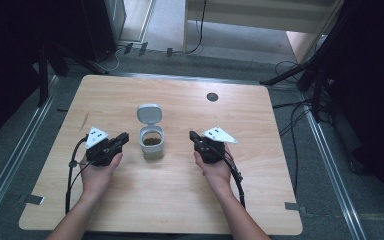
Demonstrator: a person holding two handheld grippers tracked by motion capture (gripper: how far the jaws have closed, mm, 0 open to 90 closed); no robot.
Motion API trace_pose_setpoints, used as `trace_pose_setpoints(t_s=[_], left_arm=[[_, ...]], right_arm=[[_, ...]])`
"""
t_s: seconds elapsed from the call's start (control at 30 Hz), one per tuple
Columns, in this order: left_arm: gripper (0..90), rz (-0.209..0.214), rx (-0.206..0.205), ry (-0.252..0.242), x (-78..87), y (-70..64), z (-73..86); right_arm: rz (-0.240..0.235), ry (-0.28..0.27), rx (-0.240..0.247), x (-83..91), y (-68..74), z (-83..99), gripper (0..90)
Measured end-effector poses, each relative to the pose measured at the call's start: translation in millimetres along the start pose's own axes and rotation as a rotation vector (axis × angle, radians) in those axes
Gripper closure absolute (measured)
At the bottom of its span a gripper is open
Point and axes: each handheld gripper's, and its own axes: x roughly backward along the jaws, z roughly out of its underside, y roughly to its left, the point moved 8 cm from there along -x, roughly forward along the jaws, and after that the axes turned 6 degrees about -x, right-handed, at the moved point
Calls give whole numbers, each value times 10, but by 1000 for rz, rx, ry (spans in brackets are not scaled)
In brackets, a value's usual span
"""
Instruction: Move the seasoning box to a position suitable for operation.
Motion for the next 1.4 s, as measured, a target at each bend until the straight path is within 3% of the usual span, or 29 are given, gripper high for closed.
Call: trace_pose_setpoints(t_s=[0.23,0.4,0.53,0.7,0.93,1.17,1.3,1.4], left_arm=[[900,15,-13,28,-122,-143,-12],[900,22,-6,40,-190,-199,-16],[900,18,-19,46,-210,-230,-38],[900,24,-27,43,-230,-358,-36],[900,55,-40,44,-219,-525,-13],[900,72,-58,43,-155,-735,37],[900,88,-70,39,-146,-761,39],[900,89,-67,13,-92,-674,14]], right_arm=[[-49,37,5,-313,280,57,900],[-37,66,-8,-505,378,119,900],[-38,82,26,-553,441,148,900],[13,78,16,-461,400,154,900],[42,81,34,-280,345,209,900],[68,84,19,-26,314,308,900],[71,75,48,63,328,321,900],[72,46,51,126,294,273,900]])
